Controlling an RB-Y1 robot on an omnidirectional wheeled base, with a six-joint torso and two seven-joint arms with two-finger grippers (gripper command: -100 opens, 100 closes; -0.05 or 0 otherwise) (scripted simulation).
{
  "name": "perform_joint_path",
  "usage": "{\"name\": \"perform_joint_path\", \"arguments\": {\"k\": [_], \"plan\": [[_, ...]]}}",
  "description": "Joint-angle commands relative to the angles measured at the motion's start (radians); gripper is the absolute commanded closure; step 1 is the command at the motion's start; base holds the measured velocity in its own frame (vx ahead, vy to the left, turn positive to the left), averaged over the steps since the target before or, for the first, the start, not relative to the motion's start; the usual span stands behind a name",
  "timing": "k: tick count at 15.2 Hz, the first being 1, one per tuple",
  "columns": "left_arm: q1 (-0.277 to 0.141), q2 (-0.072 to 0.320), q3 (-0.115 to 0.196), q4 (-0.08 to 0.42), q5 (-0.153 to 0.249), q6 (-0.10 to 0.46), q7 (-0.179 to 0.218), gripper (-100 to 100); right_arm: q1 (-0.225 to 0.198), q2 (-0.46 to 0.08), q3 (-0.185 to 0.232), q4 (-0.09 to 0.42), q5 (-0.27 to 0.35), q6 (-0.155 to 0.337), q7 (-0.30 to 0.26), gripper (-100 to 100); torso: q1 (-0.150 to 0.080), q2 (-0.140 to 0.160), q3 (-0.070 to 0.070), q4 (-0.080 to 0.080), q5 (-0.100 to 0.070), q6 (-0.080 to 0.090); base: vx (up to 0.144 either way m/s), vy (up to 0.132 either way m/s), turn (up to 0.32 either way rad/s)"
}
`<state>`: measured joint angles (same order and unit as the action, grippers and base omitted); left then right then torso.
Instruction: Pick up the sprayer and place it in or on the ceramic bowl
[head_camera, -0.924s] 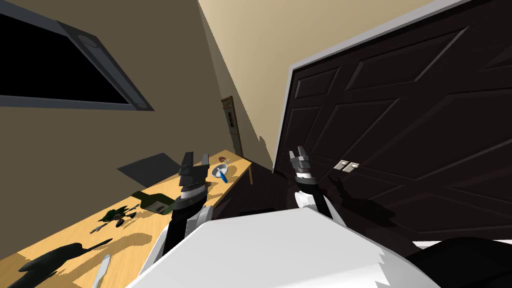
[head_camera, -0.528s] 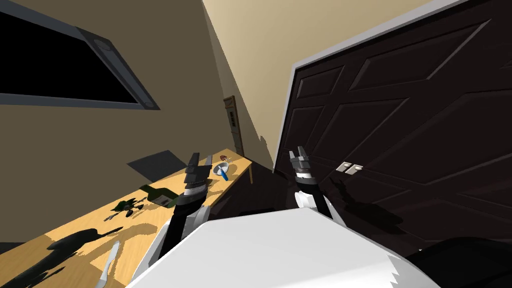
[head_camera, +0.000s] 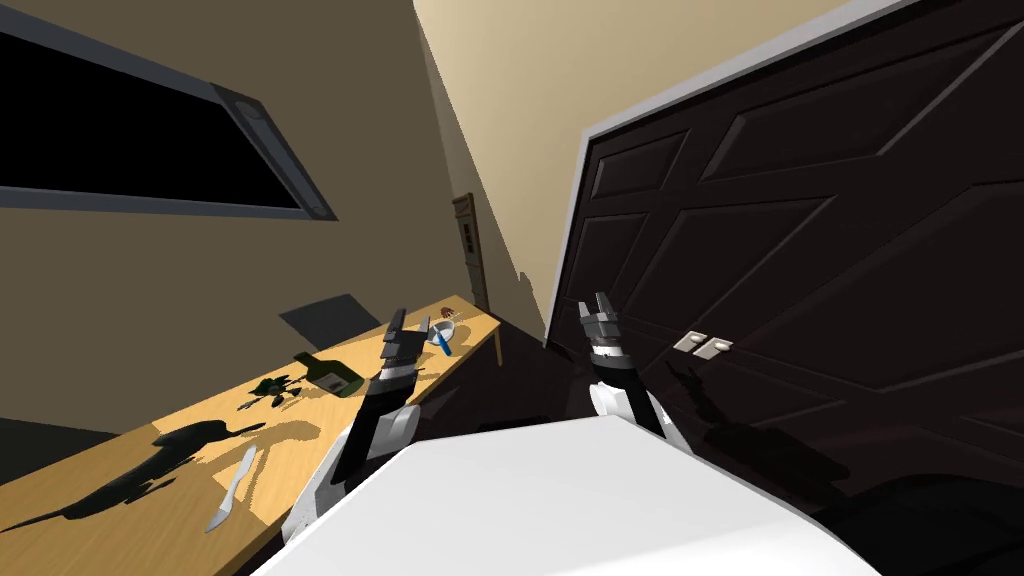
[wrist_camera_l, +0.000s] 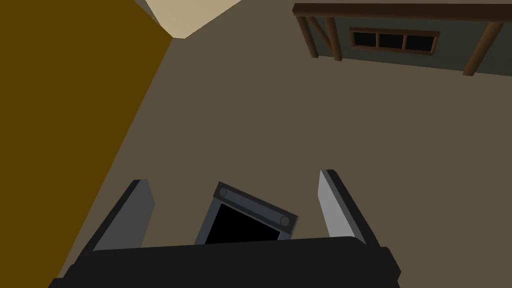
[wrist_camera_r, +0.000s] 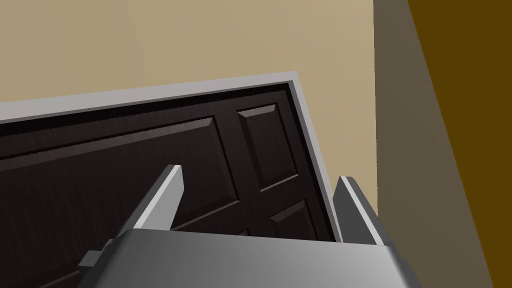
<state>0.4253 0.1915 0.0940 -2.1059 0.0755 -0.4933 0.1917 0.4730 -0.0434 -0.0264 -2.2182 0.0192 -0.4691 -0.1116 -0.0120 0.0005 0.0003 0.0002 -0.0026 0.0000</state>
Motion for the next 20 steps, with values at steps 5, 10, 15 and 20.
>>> {"name": "perform_joint_path", "arguments": {"k": [5, 10, 15, 20], "plan": [[-0.066, 0.020, 0.021, 0.122, 0.113, 0.070, 0.073, -100, 0.000, 0.000, 0.000, 0.000, 0.000, 0.000, 0.000, 0, 0.002, -0.002, -0.001, 0.000, 0.000, 0.000, 0.002, -0.141, 0.101], [-0.116, 0.030, 0.045, 0.224, 0.210, 0.127, 0.134, -100, 0.000, 0.000, 0.000, 0.000, 0.000, 0.000, 0.000, 0, 0.002, -0.004, -0.002, -0.001, 0.000, 0.000, 0.036, -0.137, 0.118], [-0.147, 0.032, 0.063, 0.292, 0.277, 0.169, 0.177, -100, 0.000, 0.000, 0.000, 0.000, 0.000, 0.000, 0.000, 0, 0.005, -0.007, -0.004, -0.001, 0.001, 0.000, 0.055, -0.093, 0.113], [-0.189, 0.029, 0.095, 0.392, 0.377, 0.235, 0.242, -100, 0.001, 0.000, 0.000, 0.000, 0.000, 0.000, 0.000, 0, 0.007, -0.011, -0.006, -0.002, 0.002, 0.000, 0.098, -0.075, 0.155]]}}
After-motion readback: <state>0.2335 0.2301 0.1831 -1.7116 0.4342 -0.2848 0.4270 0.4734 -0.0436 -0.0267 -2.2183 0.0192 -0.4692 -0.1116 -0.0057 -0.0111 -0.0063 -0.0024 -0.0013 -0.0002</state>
